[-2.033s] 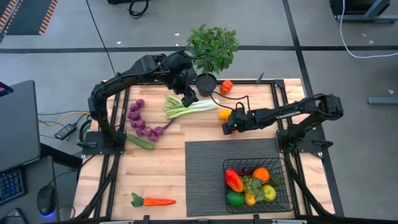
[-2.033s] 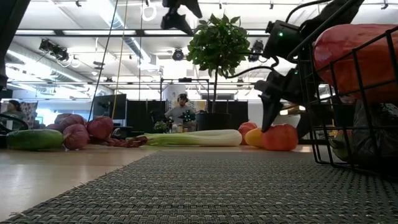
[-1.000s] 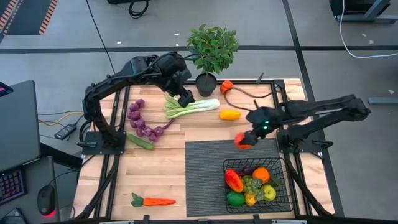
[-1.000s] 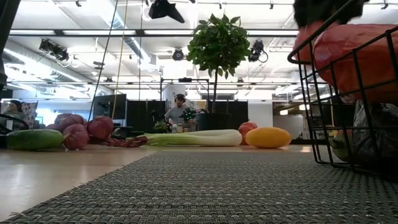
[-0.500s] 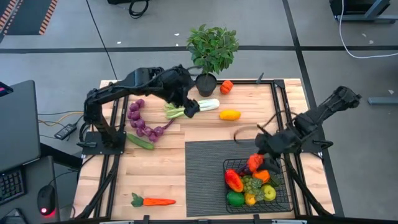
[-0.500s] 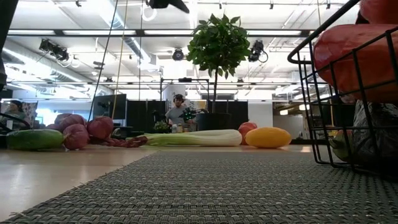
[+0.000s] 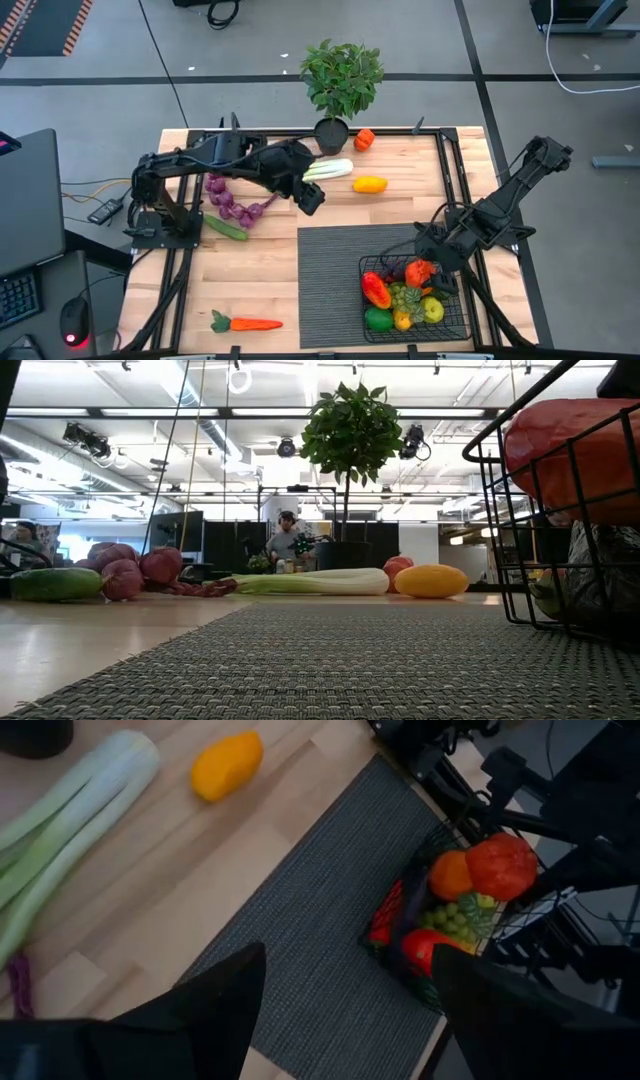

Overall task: Build produce basket
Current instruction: Put the bottom orange pumpkin into the black wire basket, then put the green celery into the black wire basket

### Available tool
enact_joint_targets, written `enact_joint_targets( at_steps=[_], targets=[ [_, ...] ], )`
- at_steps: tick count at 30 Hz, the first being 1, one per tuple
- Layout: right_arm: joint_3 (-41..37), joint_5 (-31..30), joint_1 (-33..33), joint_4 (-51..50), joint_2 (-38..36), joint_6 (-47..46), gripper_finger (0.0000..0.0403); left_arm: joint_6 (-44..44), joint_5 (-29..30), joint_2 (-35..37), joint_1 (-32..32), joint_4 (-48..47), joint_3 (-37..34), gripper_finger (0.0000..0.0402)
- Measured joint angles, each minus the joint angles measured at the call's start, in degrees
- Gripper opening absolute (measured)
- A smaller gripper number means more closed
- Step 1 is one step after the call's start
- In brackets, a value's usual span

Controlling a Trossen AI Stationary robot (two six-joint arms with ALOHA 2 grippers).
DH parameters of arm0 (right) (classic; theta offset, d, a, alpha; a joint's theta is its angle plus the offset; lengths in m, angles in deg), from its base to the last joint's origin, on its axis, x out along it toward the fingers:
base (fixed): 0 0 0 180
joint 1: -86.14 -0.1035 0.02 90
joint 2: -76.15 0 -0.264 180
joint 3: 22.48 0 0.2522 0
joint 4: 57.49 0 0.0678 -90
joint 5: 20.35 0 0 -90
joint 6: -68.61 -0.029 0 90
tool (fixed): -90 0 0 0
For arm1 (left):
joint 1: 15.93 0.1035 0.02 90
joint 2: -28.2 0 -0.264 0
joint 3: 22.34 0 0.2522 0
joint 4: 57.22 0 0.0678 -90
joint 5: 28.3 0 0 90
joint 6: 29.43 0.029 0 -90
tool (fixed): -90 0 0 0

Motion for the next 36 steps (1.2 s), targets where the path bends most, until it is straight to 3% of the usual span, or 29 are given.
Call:
enact_joint_targets(
  at_steps=[7, 15, 21, 30, 33, 36],
  targets=[
    [0.00, 0.75, 0.08, 2.92, -0.02, -4.31, 0.0398, -0.50, 1.74, 0.00, -0.80, -0.10, 0.00, 0.0291],
    [-0.08, -4.65, 2.19, 9.98, 2.73, -4.22, 0.0399, 0.21, 4.88, 0.00, -0.77, -3.47, 0.00, 0.0291],
    [-3.06, 3.35, 3.61, 11.32, 6.71, -4.73, 0.0400, -0.42, 4.97, -0.02, -1.08, -3.78, 0.00, 0.0291],
    [-3.30, 4.25, 6.66, 19.61, 6.01, -4.96, 0.0400, -2.85, 5.17, -2.58, -6.43, 12.49, 0.02, 0.0291],
    [-3.28, 4.35, 7.35, 19.22, 4.85, -5.92, 0.0400, -2.99, 7.28, -2.67, -7.58, 6.33, 0.03, 0.0291],
    [-3.26, 4.01, 7.48, 18.87, 3.41, -6.63, 0.0400, -7.58, 11.26, -2.51, -7.12, -8.57, 0.01, 0.0291]
  ],
)
